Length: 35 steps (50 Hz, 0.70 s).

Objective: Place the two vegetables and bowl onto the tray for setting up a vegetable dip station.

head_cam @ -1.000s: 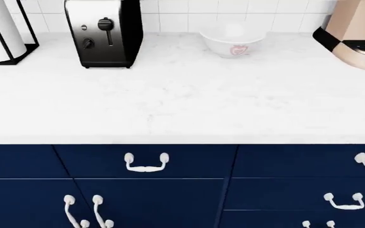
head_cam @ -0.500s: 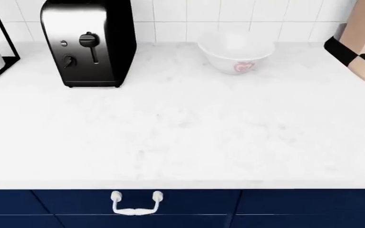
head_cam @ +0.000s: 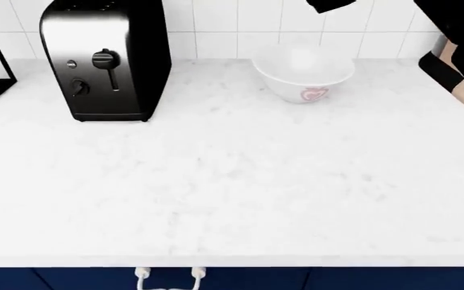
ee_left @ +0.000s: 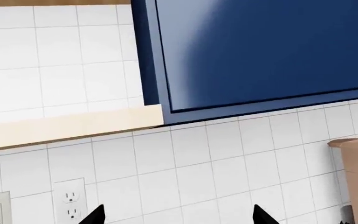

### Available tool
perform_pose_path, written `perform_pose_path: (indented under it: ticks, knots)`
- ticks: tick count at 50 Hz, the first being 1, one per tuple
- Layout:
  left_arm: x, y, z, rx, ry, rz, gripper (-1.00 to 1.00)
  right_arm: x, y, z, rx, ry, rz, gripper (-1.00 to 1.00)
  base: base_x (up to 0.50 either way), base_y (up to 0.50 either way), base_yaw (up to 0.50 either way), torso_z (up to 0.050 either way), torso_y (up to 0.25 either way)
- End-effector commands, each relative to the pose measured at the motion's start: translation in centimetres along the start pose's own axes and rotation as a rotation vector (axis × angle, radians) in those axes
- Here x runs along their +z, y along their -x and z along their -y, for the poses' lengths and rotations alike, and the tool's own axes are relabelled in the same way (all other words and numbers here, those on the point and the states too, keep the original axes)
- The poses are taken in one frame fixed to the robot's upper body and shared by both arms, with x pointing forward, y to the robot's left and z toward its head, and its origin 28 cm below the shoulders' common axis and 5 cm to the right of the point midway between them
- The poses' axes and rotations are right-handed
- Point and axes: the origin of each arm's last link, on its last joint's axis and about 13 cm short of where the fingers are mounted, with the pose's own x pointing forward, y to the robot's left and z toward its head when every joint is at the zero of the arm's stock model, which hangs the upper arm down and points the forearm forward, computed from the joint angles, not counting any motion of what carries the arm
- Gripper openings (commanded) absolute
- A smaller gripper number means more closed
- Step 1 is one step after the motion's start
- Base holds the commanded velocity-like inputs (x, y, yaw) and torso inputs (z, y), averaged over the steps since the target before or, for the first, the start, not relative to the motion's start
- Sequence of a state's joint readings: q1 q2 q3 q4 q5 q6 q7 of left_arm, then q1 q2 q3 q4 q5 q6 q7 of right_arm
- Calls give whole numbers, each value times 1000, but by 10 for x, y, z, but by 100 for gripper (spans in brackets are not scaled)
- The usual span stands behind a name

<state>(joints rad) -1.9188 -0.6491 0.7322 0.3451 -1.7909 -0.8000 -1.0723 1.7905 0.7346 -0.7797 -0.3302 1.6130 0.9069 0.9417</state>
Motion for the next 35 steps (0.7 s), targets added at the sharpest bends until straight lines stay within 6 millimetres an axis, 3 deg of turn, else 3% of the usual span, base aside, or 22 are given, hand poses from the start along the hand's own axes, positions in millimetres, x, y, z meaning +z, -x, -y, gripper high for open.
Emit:
perform_pose_path:
  ticks: [1, 23, 35]
  knots:
    - [-1, 0, 0, 1, -1, -3, 100, -9, -3, 2, -6, 13, -30, 100, 500, -1, 0, 0, 0]
    - [1, 0, 1, -5, -1, 3, 100, -17, -7, 4, -42, -6, -81, 100, 493, -1, 0, 0, 1]
    - [1, 0, 0, -4, 1, 1, 100, -19, -9, 2, -90, 26, -160, 100, 1, 0, 0, 0, 1]
